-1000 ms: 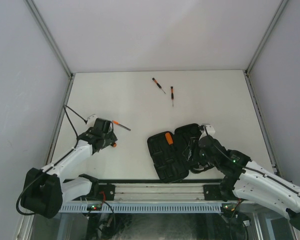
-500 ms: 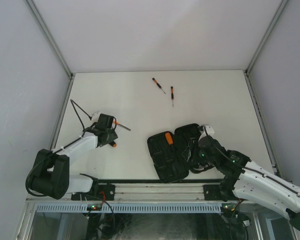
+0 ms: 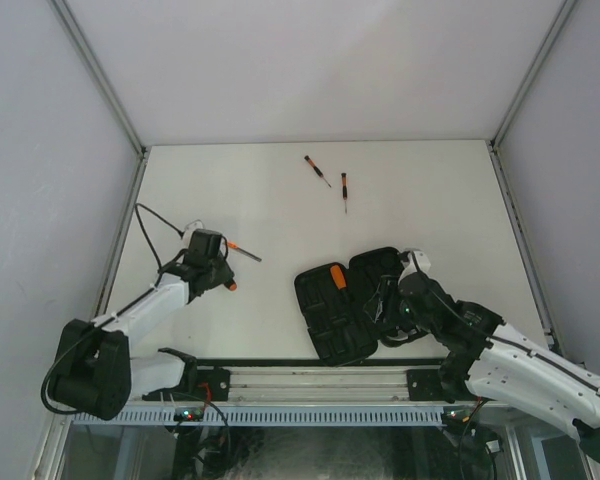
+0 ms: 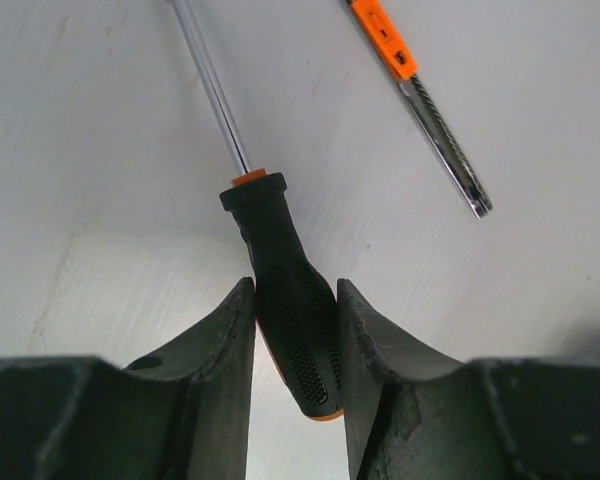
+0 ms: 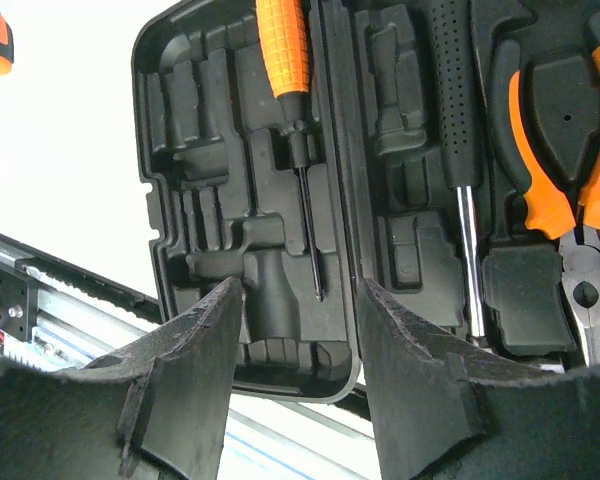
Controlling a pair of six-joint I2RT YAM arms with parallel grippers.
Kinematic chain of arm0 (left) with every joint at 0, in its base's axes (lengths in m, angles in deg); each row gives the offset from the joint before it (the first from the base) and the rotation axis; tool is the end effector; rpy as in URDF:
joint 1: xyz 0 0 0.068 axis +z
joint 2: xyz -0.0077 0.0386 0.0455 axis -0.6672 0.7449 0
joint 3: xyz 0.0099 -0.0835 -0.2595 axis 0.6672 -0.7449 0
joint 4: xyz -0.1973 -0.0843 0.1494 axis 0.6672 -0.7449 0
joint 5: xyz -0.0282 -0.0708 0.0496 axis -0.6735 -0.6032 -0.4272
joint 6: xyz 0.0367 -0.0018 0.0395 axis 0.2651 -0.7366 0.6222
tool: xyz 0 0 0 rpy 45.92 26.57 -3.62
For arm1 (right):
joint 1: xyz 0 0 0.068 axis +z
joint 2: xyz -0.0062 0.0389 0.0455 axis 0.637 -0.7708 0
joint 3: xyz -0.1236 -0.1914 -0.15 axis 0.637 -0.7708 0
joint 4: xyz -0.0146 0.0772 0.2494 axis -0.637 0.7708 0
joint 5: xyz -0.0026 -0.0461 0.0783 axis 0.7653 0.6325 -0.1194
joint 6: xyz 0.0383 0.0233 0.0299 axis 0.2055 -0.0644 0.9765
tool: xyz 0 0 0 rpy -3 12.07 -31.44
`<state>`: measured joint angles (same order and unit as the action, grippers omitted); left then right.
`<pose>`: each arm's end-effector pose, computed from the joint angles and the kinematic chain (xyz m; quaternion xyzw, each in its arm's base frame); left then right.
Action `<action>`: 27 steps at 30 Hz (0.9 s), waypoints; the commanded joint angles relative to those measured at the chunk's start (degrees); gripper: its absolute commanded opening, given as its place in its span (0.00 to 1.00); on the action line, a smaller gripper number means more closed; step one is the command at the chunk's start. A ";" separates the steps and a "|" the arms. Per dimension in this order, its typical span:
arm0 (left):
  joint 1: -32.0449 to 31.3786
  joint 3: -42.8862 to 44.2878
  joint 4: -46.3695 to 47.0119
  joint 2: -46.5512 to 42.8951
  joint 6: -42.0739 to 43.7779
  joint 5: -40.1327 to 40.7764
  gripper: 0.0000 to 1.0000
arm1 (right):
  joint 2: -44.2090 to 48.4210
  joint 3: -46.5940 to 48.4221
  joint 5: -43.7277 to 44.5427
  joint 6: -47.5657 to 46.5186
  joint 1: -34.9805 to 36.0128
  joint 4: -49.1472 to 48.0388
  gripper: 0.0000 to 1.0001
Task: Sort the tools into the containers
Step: Adjust the screwdriver at the center of the board.
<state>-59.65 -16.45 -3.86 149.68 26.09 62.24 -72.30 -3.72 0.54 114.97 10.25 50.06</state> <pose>0.2185 -0.0600 0.1772 -0.2370 0.9147 -0.0362 0.3254 0.0967 0.1042 0.2241 -0.0011 0.9134 0.2332 0.3336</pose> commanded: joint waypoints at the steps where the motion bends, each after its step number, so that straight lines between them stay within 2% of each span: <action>1: 0.33 -2.29 2.65 -7.27 2.99 -4.08 0.19 | 1.42 0.12 -0.04 1.35 -0.34 -2.62 0.49; 6: 0.14 -4.30 3.55 -16.40 5.97 -11.92 0.18 | 2.52 0.12 -0.47 2.45 -0.55 -4.90 0.49; 11: -0.48 -5.99 3.71 -20.71 7.25 -16.95 0.18 | 1.37 0.20 -2.39 2.90 -1.12 -7.93 0.49; 17: -2.80 -7.59 2.53 -18.74 6.78 -17.04 0.20 | -1.38 0.15 -3.79 3.09 -1.22 -8.88 0.49; 27: -8.33 -3.61 -0.71 -6.62 7.37 -13.36 0.24 | -2.06 -0.06 -2.85 2.56 -1.22 -7.47 0.49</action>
<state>-65.88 -23.23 -3.70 139.65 32.14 47.32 -74.46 -3.81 -2.78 117.42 9.25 44.05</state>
